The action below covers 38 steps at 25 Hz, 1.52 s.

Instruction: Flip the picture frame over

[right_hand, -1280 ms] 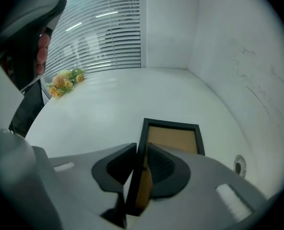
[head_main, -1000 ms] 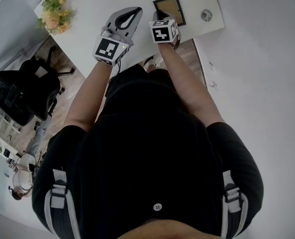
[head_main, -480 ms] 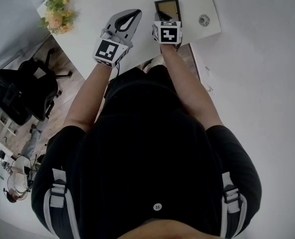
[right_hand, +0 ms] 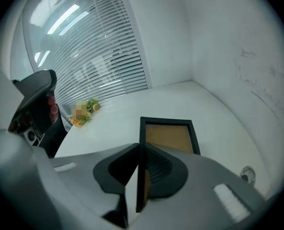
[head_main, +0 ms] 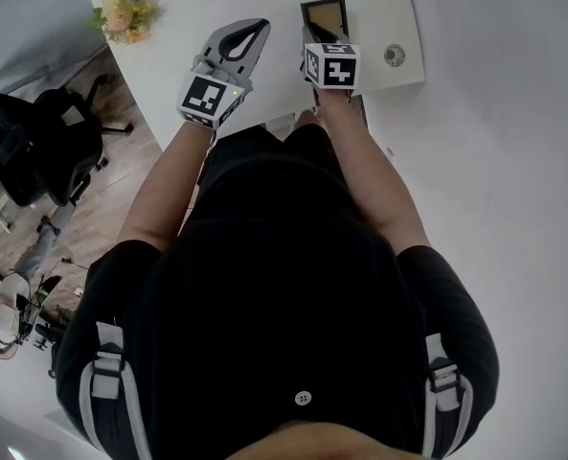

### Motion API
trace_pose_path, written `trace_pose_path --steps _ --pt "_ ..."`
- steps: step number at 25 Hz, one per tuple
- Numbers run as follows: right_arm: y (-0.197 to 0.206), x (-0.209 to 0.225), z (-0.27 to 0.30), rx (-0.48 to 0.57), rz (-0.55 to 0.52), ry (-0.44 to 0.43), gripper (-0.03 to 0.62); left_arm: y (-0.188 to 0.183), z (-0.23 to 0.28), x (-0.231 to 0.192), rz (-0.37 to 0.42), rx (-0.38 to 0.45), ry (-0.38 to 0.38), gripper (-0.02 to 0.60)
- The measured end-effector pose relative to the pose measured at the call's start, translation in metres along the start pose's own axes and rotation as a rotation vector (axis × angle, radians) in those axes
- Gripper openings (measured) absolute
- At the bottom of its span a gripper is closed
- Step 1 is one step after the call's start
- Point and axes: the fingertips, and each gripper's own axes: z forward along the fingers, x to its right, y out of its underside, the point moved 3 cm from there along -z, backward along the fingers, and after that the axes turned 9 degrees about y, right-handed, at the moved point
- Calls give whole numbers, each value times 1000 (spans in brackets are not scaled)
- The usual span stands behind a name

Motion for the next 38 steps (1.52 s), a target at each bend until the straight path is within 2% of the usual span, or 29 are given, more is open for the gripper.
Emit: trace_pose_path --steps 5,16,21,31,38 --pt "-4 3 -10 6 -23 -81 51 -12 -9 17 11 37 -104 5" --pt "-23 -5 -21 -7 -34 -327 51 -22 -16 46 30 62 -308 5" --pt "-30 -6 -26 -42 31 -427 51 -24 -14 52 30 72 -363 5" --pt "-22 -21 -29 -181 202 -703 51 -20 -18 68 29 83 -466 5" --pt "-8 -22 -30 -211 312 -819 51 -9 -24 80 26 79 -521 5"
